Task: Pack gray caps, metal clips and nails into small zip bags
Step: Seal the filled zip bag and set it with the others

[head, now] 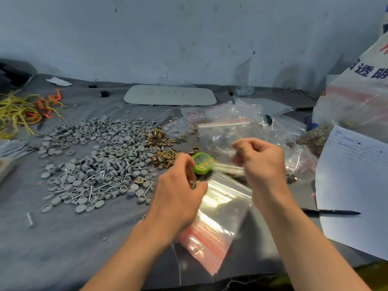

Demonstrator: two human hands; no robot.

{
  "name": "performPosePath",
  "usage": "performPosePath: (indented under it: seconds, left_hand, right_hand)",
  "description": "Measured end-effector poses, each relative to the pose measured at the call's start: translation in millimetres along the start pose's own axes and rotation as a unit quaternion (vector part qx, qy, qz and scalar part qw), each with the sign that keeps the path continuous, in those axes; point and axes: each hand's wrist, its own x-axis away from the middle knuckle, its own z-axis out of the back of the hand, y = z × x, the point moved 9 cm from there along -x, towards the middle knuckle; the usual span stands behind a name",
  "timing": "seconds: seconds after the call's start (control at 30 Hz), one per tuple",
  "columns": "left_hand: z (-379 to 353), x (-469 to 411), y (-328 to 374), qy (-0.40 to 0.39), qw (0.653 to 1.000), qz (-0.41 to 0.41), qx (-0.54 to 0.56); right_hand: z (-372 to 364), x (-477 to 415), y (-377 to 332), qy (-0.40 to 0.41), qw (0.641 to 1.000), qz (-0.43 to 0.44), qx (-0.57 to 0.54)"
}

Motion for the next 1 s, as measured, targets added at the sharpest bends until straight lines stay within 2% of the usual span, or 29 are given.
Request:
performPosePath:
  seconds: [0.07, 0.1, 0.2, 0.3, 0.43, 0.5, 0.57, 0.7, 0.8, 0.9, 1.0]
  left_hand:
    - [30, -4, -7, 0.104, 0.993, 0.01, 0.063]
    - [38, -6, -14, 0.116, 0.99, 0.028, 0.081]
    - [49, -11, -41, 0.076, 0.986, 0.086, 0.12]
    - [58, -10, -59, 0.041, 0.977, 0.111, 0.18]
    - [71, -3, -84, -0.015, 0.96, 0.154, 0.232]
    - [71, 3, -93, -0.059, 0.952, 0.177, 0.241]
    - [77, 9, -105, -0.064, 0.947, 0.202, 0.243]
    - [95, 16, -128, -0.001, 0.924, 0.26, 0.28]
    - [113, 20, -145, 0.093, 0.895, 0.293, 0.322]
    - [126, 22, -152, 0.159, 0.876, 0.296, 0.346]
    - [124, 17, -143, 0.14, 0.887, 0.268, 0.348]
  right_hand:
    - [-30, 10, 1, -0.089, 0.995, 0.002, 0.048]
    - [-45, 17, 1, -0.135, 0.988, 0.009, 0.076]
    - [-79, 37, 0, -0.242, 0.959, 0.027, 0.147]
    - [-98, 49, 2, -0.304, 0.924, 0.033, 0.229]
    - [-109, 58, 5, -0.322, 0.904, 0.034, 0.281]
    - [-113, 59, 8, -0.313, 0.904, 0.03, 0.29]
    - [-117, 59, 5, -0.277, 0.915, 0.051, 0.289]
    - [-117, 60, -19, -0.125, 0.925, 0.154, 0.323]
    - [-133, 78, -33, -0.1, 0.926, 0.212, 0.295]
    - [-158, 96, -33, -0.15, 0.931, 0.226, 0.246]
    - [-191, 109, -18, -0.296, 0.937, 0.129, 0.131]
